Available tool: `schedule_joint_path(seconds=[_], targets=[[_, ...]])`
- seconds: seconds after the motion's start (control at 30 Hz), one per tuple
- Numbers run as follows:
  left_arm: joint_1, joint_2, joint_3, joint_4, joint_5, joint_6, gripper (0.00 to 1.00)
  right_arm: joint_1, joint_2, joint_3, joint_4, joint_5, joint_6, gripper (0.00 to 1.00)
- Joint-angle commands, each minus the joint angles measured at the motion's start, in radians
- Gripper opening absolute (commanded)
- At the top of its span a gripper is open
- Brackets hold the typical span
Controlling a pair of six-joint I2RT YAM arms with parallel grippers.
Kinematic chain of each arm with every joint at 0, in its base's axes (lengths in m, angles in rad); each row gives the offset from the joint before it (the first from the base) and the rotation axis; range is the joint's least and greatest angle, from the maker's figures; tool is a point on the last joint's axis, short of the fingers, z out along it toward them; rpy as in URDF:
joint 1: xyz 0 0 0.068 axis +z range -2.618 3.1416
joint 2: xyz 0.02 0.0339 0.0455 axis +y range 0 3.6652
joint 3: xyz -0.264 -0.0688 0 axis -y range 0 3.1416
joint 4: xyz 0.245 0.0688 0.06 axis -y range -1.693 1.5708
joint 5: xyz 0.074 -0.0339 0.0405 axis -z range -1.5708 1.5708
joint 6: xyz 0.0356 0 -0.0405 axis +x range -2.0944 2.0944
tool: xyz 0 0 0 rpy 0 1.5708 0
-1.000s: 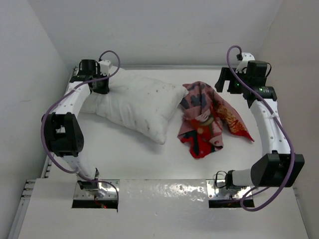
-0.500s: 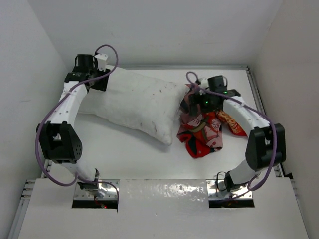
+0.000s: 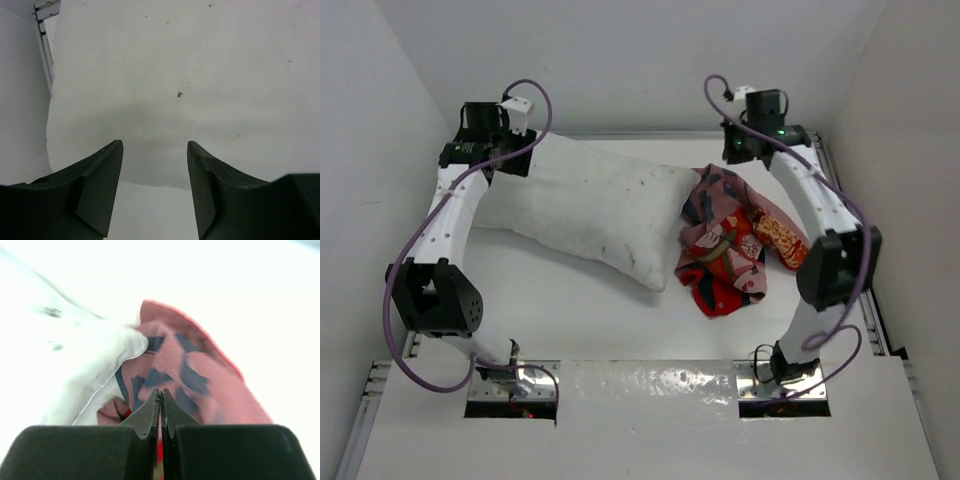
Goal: Put the pillow into the pillowcase
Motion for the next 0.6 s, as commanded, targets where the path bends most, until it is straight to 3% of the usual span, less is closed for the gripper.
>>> schedule_joint_path(seconds=[0.0, 0.1, 0.13, 0.17, 0.27, 0.4, 0.57], targets=[[0.003, -0.062, 0.026, 0.001, -0.010, 0.021, 0.53, -0.028, -0.252, -0.012, 0.018, 0.032, -0.033, 0.00], [0.003, -0.046, 0.053, -0.019, 0.011, 0.035, 0.53, -0.030, -0.405, -0.042, -0.001, -0.035, -0.117, 0.00], [0.001, -0.038, 0.076, -0.025, 0.019, 0.041, 0.53, -0.027, -0.460, -0.061, -0.033, -0.049, -0.161, 0.17], [0.000, -0.033, 0.086, -0.030, 0.025, 0.043, 0.53, -0.025, -0.485, -0.134, -0.044, -0.052, -0.161, 0.66], [-0.001, -0.018, 0.113, -0.037, 0.051, 0.046, 0.53, 0.001, -0.547, -0.348, -0.072, 0.009, -0.068, 0.98], [-0.002, -0.010, 0.139, -0.059, 0.083, 0.041, 0.54, 0.093, -0.602, -0.611, -0.003, 0.070, 0.127, 0.99], [-0.002, -0.033, 0.124, -0.068, 0.091, 0.035, 0.54, 0.153, -0.669, -0.953, 0.300, 0.091, 0.357, 0.99]])
